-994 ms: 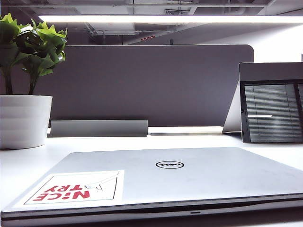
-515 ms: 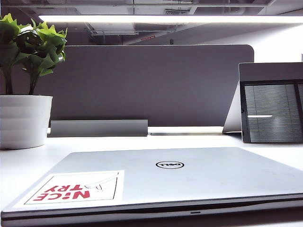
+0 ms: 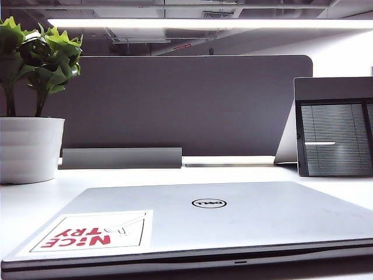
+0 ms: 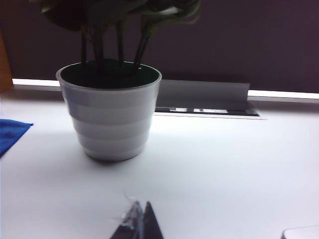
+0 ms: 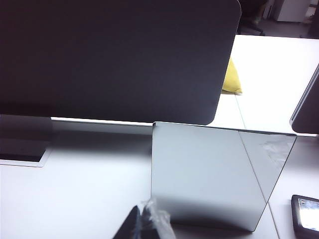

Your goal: Close the laptop lid.

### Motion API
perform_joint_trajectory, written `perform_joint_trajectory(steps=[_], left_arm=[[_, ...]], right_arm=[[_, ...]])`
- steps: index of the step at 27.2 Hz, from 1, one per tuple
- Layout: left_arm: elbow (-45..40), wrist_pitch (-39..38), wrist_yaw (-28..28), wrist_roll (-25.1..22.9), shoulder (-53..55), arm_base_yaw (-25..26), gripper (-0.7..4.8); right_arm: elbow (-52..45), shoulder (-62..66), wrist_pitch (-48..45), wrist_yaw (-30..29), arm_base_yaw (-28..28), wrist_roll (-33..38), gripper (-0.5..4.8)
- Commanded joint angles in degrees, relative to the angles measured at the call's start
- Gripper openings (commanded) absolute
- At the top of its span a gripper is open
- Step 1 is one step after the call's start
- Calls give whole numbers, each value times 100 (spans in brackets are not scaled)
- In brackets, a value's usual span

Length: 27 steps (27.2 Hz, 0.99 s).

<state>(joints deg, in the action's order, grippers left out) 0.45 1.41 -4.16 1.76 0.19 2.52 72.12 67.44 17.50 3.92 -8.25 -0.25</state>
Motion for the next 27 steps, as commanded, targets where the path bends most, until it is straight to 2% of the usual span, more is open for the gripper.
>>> perform_joint_trajectory(steps=[1, 27], left_arm=[[4, 90, 210, -35, 4, 13, -5], [4, 160, 221, -92, 4, 11, -5]], right_arm=[[15, -24, -61, 22, -9, 24, -3], [15, -24, -61, 22, -9, 24, -3]])
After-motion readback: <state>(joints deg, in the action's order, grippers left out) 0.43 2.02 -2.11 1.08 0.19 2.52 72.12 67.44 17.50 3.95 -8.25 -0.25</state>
